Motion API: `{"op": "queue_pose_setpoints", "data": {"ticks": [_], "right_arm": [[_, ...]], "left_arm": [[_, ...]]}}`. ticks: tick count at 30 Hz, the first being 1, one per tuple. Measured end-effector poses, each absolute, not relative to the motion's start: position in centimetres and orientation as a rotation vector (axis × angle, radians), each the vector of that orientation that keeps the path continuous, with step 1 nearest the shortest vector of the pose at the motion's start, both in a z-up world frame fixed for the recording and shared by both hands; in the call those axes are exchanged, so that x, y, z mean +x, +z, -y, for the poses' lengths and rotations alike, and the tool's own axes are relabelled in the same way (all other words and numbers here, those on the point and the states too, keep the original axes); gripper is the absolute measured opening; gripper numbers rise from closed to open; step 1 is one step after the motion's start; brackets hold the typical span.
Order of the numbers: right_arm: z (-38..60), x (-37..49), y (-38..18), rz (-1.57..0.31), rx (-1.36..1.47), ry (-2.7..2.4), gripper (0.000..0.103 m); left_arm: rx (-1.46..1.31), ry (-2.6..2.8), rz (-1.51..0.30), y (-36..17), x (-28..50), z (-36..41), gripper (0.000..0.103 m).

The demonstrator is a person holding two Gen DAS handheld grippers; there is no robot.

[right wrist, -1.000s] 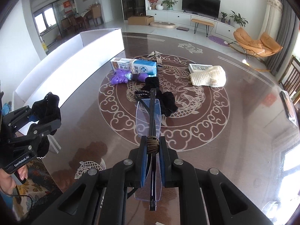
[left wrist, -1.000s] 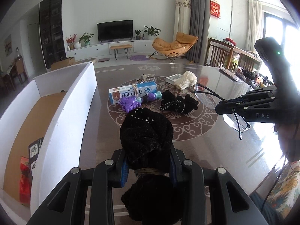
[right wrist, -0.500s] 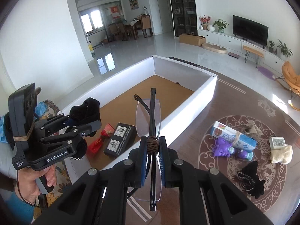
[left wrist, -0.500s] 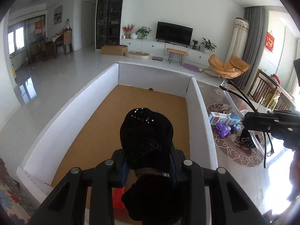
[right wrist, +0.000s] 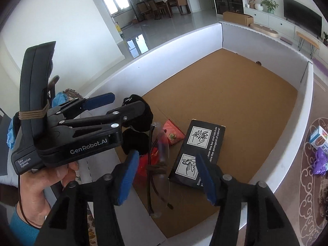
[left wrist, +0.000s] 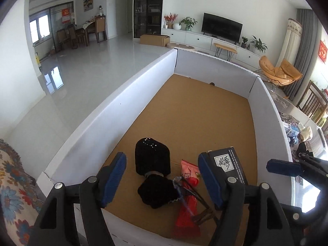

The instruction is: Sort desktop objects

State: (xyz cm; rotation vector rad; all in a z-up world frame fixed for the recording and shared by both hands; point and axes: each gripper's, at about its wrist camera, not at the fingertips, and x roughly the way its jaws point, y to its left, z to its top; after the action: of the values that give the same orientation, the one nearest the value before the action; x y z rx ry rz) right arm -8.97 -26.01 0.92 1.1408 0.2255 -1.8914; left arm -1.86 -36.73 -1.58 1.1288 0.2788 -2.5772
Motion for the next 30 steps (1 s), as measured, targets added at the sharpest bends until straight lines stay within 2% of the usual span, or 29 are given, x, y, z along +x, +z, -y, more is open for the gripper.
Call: {"op": "queue_pose_setpoints", "data": {"ticks": [1, 5, 7, 9, 11, 12, 16, 21, 27, 30], "right_arm": [[25.3, -8.8, 1.4, -0.213, 1.107, -1.91, 0.077], [20.1, -8.1, 4.3, -0.191, 0.91, -2.031, 0.082], [15.6, -7.6, 5.6, -0.195, 0.808, -2.143, 0.097], [10.2, -7.0, 5.8, -0.209, 0.732, -2.267, 0.103], [4.6, -6.8, 4.7, -0.266, 0.702, -2.399, 0.103], [1.8, -7.1, 3.9, -0.308, 0.726, -2.46, 0.103], [-8.6, -9.0, -1.2, -0.445, 1.003, -2.623, 0.103], [-19.7, -8.8, -4.7, -0.364, 1.258, -2.746, 0.103], [-22.2, -9.5, -6.6, -0.214, 1.403, -2.737, 0.103], [-21.3, -10.2, -7.2, -0.19, 1.406, -2.734, 0.103]], "left_arm": [[1.11, -2.585, -0.27, -1.2, -1.6, 35.9, 0.071], [1.013, -2.72, -0.252, 1.5, -0.9, 29.8, 0.071], [0.969, -2.843, -0.258, 3.0, -0.2, 25.6, 0.072], [0.938, -2.97, -0.254, 4.2, 0.5, 21.1, 0.079], [0.92, -3.086, -0.235, 4.6, 1.1, 16.4, 0.099], [0.93, -3.135, -0.23, 4.4, 1.2, 14.2, 0.102], [1.158, -3.241, -0.192, 0.4, -0.9, 5.9, 0.102], [1.431, -3.162, 0.048, -6.5, -5.2, -1.7, 0.102], [1.459, -3.076, 0.097, -9.4, -8.8, -3.3, 0.102], [1.532, -3.038, 0.002, -10.0, -9.9, -2.5, 0.102]]}}
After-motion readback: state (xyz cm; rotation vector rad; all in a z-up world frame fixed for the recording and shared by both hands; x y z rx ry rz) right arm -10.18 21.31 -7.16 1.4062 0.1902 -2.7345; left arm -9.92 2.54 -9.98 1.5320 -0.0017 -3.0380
